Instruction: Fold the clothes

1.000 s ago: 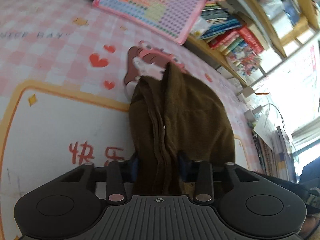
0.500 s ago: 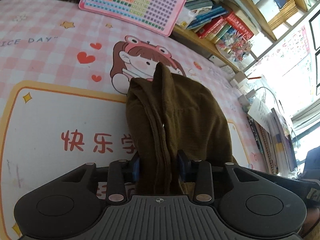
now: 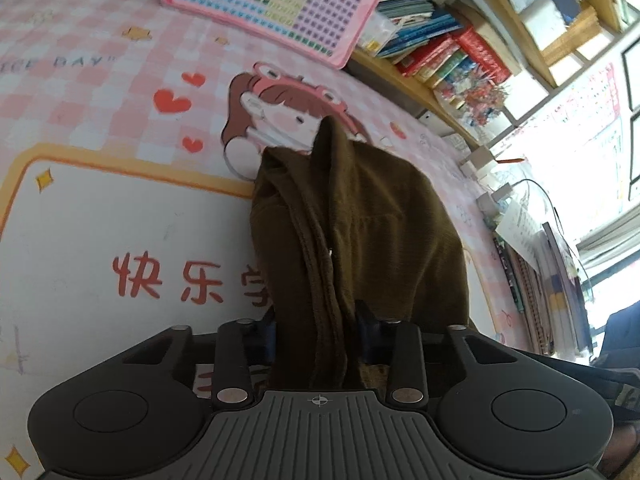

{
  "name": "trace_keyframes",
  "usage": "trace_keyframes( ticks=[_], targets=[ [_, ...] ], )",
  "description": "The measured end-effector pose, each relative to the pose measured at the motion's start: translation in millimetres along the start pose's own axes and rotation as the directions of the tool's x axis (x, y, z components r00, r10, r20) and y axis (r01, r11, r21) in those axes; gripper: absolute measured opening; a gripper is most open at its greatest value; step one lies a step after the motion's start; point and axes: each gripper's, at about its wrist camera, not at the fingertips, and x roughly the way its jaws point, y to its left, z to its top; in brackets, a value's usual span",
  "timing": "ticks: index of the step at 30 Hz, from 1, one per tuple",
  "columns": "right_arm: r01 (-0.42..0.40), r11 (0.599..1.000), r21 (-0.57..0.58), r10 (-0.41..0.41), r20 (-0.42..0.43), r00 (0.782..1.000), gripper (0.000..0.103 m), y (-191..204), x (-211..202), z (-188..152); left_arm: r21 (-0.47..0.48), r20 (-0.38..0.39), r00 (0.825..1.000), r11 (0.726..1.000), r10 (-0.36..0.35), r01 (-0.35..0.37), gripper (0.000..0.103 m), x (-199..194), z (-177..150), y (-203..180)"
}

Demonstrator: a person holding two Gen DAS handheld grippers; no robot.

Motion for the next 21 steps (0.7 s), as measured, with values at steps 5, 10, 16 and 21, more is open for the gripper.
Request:
trace_keyframes(
  ticks=[5,10,16,21],
  targets=[
    [0.030,0.996,-0.086,-0.025,0.060,0.998,0.026,13.1,-14.0,-2.7,0.048,0.026,1.000,0.999,0.002,-0.003,0.031,-7.3,-1.2,-10.4],
    [0.038,0.992,-0.120,-0.026,0.105,0.994,0.026,17.5,-23.4,-6.5,0.077,0.044,0.999,0.997,0.003,-0.007,0.031,-14.3,-3.4,-17.5],
    [0.041,0.991,-0.128,-0.026,0.118,0.993,0.026,18.2,-29.2,-11.3,0.083,0.044,0.999,0.996,0.008,-0.012,0.031,-15.9,-7.5,-22.0],
    [0.040,0.989,-0.144,-0.021,0.133,0.991,0.026,17.7,-34.9,-12.8,0.078,0.058,0.998,0.997,0.014,-0.019,0.031,-16.7,-11.1,-28.2]
  ],
)
